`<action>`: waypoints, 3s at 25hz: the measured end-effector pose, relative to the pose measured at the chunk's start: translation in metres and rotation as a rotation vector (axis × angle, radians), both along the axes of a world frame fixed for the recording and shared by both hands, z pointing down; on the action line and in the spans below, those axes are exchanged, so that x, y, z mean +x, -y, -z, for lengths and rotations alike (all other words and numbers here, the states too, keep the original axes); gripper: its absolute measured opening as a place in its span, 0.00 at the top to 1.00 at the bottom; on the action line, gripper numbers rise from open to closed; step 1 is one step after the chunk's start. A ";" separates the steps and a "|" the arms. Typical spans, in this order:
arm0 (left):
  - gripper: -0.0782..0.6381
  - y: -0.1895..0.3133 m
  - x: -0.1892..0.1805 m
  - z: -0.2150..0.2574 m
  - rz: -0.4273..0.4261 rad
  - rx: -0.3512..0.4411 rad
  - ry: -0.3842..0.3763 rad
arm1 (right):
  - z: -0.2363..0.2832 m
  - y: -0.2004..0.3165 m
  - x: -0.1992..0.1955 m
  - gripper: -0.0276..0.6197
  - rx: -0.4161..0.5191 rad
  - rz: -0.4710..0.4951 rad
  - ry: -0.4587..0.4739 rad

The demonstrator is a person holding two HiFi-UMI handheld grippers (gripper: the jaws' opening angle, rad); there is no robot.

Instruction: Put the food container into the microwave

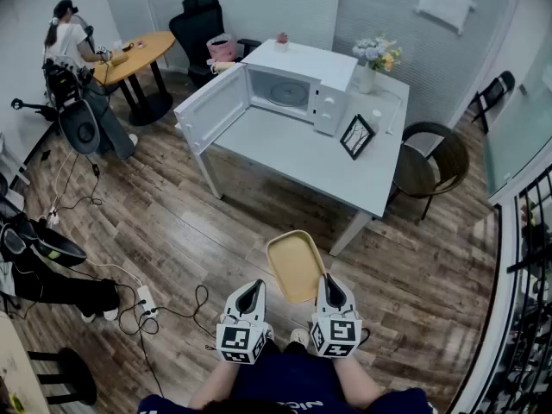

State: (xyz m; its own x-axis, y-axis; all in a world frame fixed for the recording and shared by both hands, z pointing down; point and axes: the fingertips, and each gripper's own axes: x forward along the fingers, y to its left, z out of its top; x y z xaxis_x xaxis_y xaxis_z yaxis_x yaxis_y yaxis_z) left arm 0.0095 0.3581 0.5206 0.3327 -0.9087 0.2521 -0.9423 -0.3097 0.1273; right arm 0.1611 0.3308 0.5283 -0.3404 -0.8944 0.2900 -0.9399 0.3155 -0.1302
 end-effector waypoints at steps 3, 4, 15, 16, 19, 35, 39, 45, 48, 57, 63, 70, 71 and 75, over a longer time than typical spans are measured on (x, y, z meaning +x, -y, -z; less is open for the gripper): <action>0.89 -0.004 -0.007 0.002 -0.006 0.001 0.007 | 0.002 -0.004 -0.006 0.91 0.002 -0.009 -0.001; 0.89 -0.005 -0.009 0.002 -0.008 0.002 0.008 | 0.002 -0.005 -0.007 0.91 0.002 -0.012 -0.002; 0.85 -0.011 -0.011 0.001 -0.055 0.002 -0.077 | 0.002 -0.011 -0.008 0.91 0.013 -0.023 0.028; 0.71 -0.012 -0.010 0.001 -0.067 -0.003 -0.099 | 0.003 -0.012 -0.009 0.91 0.011 -0.021 0.030; 0.54 -0.014 -0.010 -0.002 -0.081 -0.016 -0.121 | 0.001 -0.014 -0.011 0.91 -0.006 -0.016 0.064; 0.36 -0.014 -0.033 -0.007 -0.179 -0.028 -0.066 | 0.001 -0.017 -0.025 0.90 0.014 -0.095 0.043; 0.36 -0.012 -0.045 -0.005 -0.176 -0.021 -0.064 | 0.004 -0.014 -0.035 0.90 0.032 -0.091 0.041; 0.36 -0.002 -0.058 -0.006 -0.126 -0.023 -0.059 | 0.002 -0.005 -0.041 0.90 0.028 -0.069 0.010; 0.36 0.011 -0.055 -0.010 -0.129 -0.029 -0.051 | -0.003 0.011 -0.039 0.90 0.025 -0.065 0.018; 0.36 0.079 -0.048 -0.015 -0.054 -0.026 -0.052 | -0.015 0.094 -0.036 0.90 0.010 0.007 0.040; 0.37 0.146 -0.026 -0.011 -0.019 -0.027 -0.061 | -0.011 0.174 -0.012 0.90 0.005 0.029 0.061; 0.37 0.214 0.018 -0.009 -0.038 -0.010 -0.067 | -0.010 0.239 0.015 0.90 0.020 0.056 0.071; 0.37 0.221 0.023 -0.009 -0.039 -0.009 -0.068 | -0.009 0.245 0.017 0.90 0.023 0.062 0.069; 0.37 0.247 0.038 -0.014 -0.042 -0.010 -0.072 | -0.014 0.267 0.027 0.90 0.020 0.074 0.061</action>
State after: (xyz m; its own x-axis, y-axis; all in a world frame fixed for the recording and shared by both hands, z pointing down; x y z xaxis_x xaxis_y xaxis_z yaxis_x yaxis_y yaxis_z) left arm 0.0471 0.1109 0.5343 0.3879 -0.8912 0.2351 -0.9169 -0.3469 0.1974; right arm 0.1883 0.0642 0.5419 -0.4226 -0.8716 0.2487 -0.9044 0.3874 -0.1791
